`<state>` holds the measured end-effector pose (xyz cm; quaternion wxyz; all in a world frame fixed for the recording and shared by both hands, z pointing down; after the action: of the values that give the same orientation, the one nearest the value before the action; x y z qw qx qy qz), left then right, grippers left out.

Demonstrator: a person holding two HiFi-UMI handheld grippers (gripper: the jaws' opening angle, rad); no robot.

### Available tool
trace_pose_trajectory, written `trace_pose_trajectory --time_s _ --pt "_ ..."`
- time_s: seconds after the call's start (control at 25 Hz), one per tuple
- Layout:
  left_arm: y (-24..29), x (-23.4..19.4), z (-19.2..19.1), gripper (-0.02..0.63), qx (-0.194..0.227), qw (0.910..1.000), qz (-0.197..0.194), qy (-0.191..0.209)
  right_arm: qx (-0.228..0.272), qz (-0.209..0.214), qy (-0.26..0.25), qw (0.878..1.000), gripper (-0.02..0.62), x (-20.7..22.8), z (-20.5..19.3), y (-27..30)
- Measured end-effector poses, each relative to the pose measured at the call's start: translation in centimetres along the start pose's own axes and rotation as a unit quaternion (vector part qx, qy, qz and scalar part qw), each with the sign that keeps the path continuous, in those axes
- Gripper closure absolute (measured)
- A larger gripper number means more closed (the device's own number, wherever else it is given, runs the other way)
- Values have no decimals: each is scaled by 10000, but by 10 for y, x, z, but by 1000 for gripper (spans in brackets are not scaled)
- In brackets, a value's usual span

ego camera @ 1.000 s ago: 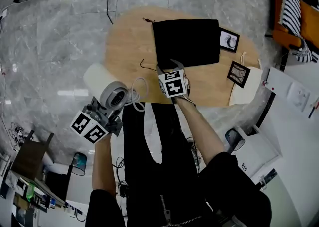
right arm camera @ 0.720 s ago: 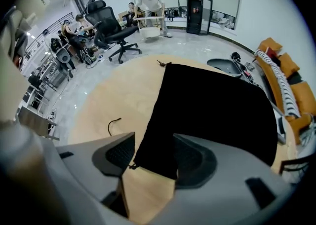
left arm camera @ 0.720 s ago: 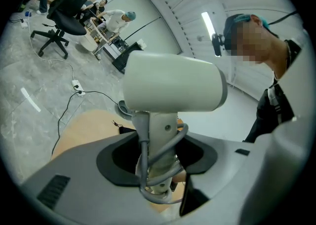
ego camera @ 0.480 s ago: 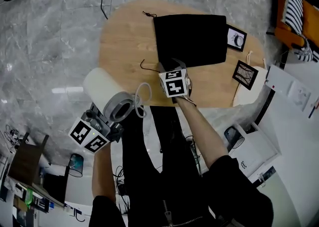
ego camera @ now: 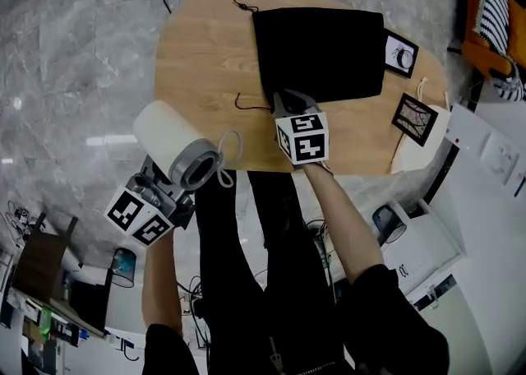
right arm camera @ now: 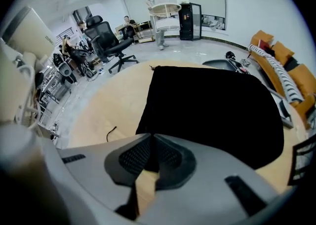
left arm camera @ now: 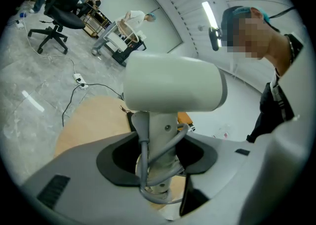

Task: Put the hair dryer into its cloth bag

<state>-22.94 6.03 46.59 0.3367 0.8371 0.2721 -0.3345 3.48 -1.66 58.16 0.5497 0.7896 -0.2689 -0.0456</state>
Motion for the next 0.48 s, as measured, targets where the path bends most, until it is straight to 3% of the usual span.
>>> trace_pose_trajectory --time_s 0.32,0.48 --pt "29 -6 -1 385 -684 9958 122 597 668 -126 -266 9973 571 -3 2 -37" --pt "45 -1 0 387 -1051 9923 77 653 748 -243 -247 9966 571 0 2 -55"
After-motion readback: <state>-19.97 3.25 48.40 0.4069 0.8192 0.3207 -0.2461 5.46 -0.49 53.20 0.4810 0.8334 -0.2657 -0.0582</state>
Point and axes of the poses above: the fingertips, and each gripper's own axes: y forward along the fingers, x to its right, z out of its top, the point moved 9 cm from there along -y, backward along the fingers, and after that the axes turned 3 degrees about z, right-handed, at the moved point
